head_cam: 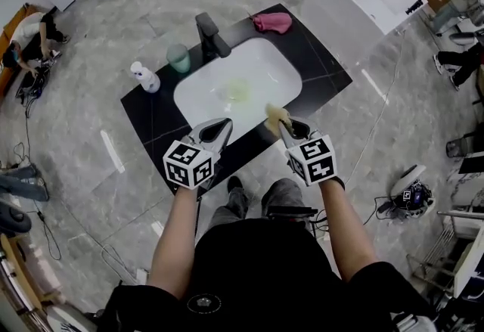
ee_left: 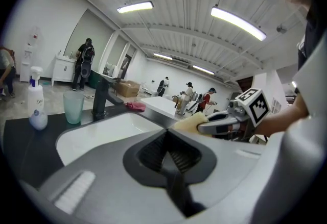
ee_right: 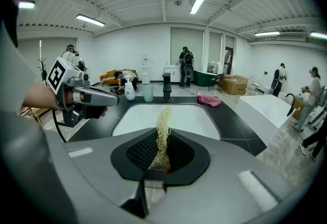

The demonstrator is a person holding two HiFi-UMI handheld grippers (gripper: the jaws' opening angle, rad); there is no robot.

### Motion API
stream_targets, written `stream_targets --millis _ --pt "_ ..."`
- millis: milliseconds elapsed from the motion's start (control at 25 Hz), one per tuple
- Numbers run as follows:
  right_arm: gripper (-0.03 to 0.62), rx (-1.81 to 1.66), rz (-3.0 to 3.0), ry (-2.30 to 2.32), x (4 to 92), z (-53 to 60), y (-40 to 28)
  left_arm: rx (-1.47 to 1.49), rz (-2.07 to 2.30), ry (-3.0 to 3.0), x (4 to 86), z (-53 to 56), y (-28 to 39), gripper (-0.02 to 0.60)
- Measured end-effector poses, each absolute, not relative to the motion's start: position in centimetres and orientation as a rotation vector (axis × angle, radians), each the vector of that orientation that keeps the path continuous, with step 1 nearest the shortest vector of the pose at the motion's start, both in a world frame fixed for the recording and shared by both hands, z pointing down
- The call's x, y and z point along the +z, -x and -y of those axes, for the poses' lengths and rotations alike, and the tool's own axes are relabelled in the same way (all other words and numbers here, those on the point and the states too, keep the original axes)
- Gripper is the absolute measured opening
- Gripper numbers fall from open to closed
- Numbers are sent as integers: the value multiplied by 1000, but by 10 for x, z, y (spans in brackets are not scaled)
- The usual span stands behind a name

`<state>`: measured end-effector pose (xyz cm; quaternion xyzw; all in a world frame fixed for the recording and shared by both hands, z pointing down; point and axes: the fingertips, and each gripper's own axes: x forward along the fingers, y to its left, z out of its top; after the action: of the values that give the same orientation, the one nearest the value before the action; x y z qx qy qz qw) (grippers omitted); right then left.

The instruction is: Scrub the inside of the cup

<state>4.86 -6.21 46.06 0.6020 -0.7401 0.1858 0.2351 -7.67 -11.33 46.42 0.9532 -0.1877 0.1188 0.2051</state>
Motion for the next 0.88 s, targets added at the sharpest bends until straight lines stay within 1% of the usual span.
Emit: stream_targets --millis 360,520,720,880 --pt "43 552 2095 -1511 484 108 -62 344 568 -2556 494 136 66 0" --pt "43 498 2165 -1380 475 140 -75 248 726 -2495 487 161 54 0" --pt "43 487 2224 -1284 469 169 -109 223 870 -2461 479 172 35 0" --pt "43 450 2270 -1181 470 188 -112 194 977 -2424 476 178 31 0"
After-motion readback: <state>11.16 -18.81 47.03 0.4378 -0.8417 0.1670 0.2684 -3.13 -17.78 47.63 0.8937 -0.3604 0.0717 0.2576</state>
